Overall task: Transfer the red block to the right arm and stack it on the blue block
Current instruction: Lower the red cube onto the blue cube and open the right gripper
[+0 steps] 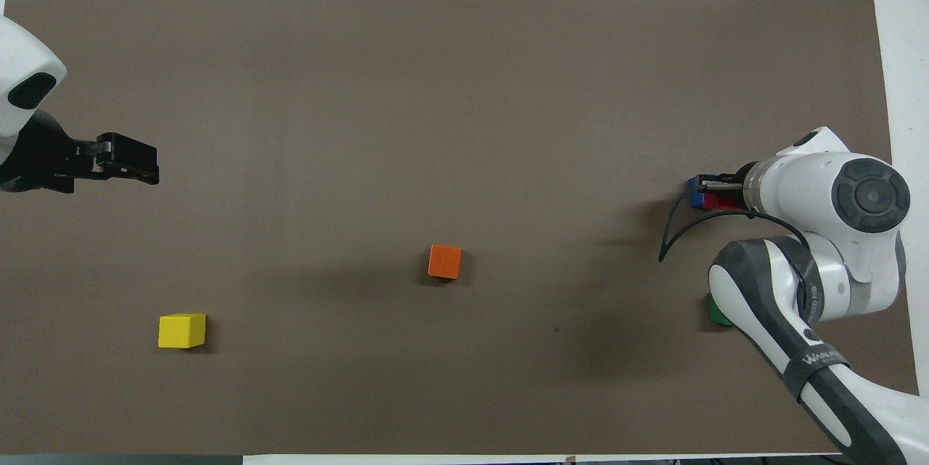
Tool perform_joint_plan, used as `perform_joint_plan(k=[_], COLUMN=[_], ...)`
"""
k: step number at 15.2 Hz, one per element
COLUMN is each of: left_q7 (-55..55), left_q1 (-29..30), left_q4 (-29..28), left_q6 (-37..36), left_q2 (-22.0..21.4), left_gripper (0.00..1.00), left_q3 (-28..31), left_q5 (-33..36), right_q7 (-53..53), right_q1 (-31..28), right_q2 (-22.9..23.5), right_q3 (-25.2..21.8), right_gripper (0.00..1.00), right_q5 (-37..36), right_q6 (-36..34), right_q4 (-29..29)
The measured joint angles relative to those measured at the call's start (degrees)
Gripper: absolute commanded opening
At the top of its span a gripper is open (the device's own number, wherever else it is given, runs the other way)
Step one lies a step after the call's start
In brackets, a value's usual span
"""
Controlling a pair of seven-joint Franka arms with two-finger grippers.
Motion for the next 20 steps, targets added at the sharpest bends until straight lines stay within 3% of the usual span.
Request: perform_joint_plan(k=[3,5,6,12,15,20], left_q7=[-0.3,-0.3,-0.3,-0.4,-0.4,-0.4], left_q1=[0.0,0.1,0.1,0.1,0.1,-0.1], left_q4=[0.0,0.1,0.1,0.1,0.1,0.1], left_q6=[0.0,0.0,0.0,0.0,0.0,0.0], left_q2=[0.0,0.0,0.0,0.0,0.0,-0.1], left_gripper=[1.0,1.0,1.0,1.0,1.0,1.0], left_q3=[0.3,0.5,0.6,2.2,2.2,1.8], left_q5=[0.0,0.0,0.0,0.0,0.0,0.0], right_q7=[0.0,0.0,0.0,-0.2,-3.8,-13.5], right_q1=[0.0,0.0,0.0,0.0,0.0,0.0], right_q2=[0.0,0.1,0.1,0.1,-0.1,-3.9], right_q3=[0.0,0.0,0.0,0.0,0.0,0.0], right_gripper=[0.78,0.96,1.0,1.0,1.0,1.0], right_q5=[0.0,0.0,0.0,0.0,0.2,6.9], right_q6=[0.0,0.0,0.1,-1.4,-11.2,-28.6], right_q4=[0.0,0.1,0.1,1.8,8.2,20.3])
